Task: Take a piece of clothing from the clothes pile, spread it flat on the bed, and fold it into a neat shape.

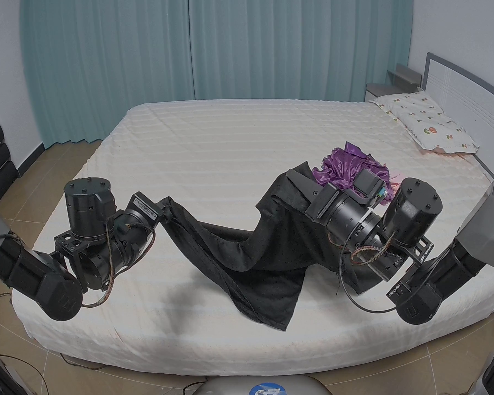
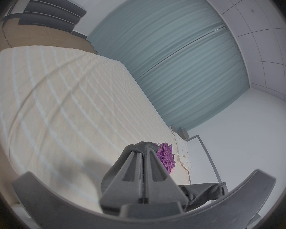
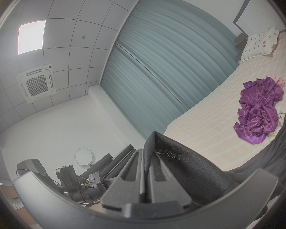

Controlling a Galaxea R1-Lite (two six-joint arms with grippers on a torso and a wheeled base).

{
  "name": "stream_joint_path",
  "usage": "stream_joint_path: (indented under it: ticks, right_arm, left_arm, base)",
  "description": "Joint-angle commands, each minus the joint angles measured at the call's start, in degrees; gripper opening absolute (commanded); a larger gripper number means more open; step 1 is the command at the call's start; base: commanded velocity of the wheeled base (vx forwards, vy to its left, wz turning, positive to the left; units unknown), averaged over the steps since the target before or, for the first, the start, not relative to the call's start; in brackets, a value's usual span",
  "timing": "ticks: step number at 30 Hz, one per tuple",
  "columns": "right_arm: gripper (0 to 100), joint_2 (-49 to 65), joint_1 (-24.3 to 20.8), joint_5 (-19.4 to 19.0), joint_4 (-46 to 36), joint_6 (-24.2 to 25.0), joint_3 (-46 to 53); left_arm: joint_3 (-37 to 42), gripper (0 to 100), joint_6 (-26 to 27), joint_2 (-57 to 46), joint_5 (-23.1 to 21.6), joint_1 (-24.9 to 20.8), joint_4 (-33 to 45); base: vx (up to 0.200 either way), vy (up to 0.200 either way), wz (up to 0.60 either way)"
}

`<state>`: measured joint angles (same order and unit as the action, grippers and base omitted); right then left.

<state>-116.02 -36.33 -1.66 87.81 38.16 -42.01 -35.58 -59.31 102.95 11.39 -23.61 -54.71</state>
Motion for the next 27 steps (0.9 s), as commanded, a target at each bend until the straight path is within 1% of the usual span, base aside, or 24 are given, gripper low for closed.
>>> stream_joint_path:
  ticks: [1,10,13,16,19,23,25,26,27]
  right_arm:
    - [0,0.2,-0.1,0.0,0.3,0.0,0.2]
    - [0,0.5,-0.1,0.0,0.3,0.0,0.4]
    - [0,0.3,0.6,0.0,0.3,0.2,0.9]
    - [0,0.4,1.0,0.0,0.3,0.2,1.6]
    - [0,1.3,2.6,-0.1,-0.3,0.0,5.2]
    - [0,4.1,3.5,-0.3,-0.1,0.0,9.9]
    - [0,6.4,3.1,-0.3,0.3,0.0,13.4]
    - [0,6.4,3.1,-0.3,0.3,0.0,13.4]
    - [0,9.4,2.1,-0.3,0.3,0.0,16.9]
  left_arm:
    - [0.0,0,0.0,-0.3,0.0,0.3,0.0]
    - [-0.1,0,0.7,-0.2,0.0,0.9,-0.1]
    - [0.2,0,0.8,0.2,0.0,0.8,-0.1]
    - [0.5,0,0.8,0.2,0.0,0.8,-0.2]
    - [2.3,0,0.8,0.3,0.0,-0.6,-0.1]
    - [3.9,0,1.1,-0.1,-0.1,-3.1,0.0]
    - [4.6,0,2.1,-0.3,-0.1,-4.6,0.0]
    - [4.6,0,2.1,-0.3,-0.1,-4.6,0.0]
    - [5.5,0,3.0,-1.3,0.0,-6.0,0.1]
  base:
    - [0.0,0.2,0.0]
    - [0.0,0.2,0.0]
    - [0.0,0.2,0.0]
    - [0.0,0.0,0.0]
    - [0.0,0.0,0.0]
    - [-0.2,0.0,0.0]
    - [-0.2,0.0,0.0]
    - [-0.2,0.0,0.0]
    - [-0.2,0.0,0.0]
